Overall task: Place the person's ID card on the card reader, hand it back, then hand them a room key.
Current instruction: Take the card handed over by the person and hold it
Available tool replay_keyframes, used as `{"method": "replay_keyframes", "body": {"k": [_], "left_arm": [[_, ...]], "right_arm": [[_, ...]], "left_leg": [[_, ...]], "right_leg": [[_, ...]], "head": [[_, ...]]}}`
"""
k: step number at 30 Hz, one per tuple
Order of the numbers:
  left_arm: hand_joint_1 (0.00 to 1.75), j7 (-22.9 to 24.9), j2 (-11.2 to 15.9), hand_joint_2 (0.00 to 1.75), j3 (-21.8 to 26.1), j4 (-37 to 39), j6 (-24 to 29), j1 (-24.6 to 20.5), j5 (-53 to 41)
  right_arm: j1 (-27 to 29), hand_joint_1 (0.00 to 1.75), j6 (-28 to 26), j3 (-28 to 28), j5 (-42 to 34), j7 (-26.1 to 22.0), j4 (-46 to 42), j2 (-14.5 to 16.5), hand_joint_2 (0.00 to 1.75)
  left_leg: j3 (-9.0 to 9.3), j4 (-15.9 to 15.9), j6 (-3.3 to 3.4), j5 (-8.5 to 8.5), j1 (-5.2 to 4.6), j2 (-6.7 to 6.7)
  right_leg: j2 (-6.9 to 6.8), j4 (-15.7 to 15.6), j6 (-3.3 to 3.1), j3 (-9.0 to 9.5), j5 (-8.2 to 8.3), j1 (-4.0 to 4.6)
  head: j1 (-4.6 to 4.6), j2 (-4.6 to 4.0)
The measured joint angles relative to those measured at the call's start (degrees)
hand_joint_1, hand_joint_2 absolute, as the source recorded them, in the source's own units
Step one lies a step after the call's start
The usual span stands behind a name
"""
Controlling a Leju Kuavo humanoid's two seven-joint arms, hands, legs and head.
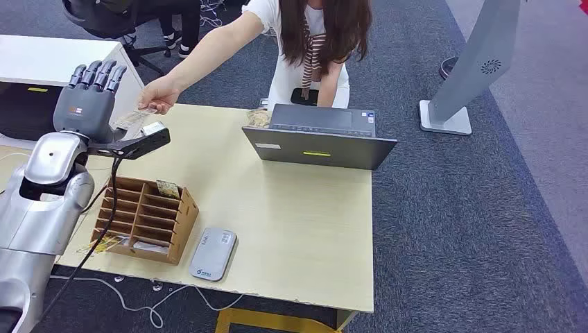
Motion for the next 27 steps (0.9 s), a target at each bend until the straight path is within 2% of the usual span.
{"method": "replay_keyframes", "body": {"k": [16, 27], "left_arm": [[1.75, -0.5, 1.3, 1.75, -1.2, 0.2, -0.5, 0.0, 0.9], [1.75, -2.0, 1.1, 1.75, -1.8, -0.7, 0.0, 1.2, 2.4]], "right_arm": [[0.0, 0.0, 0.3, 0.6, 0.0, -0.2, 0.2, 0.0, 1.75], [0.0, 0.0, 0.3, 0.6, 0.1, -0.6, 0.3, 0.0, 1.75]], "left_leg": [[0.0, 0.0, 0.0, 0.0, 0.0, 0.01], [0.0, 0.0, 0.0, 0.0, 0.0, 0.01]], "right_leg": [[0.01, 0.0, 0.0, 0.0, 0.0, 0.0], [0.01, 0.0, 0.0, 0.0, 0.0, 0.0]], "head": [[-0.01, 0.0], [0.0, -0.01]]}}
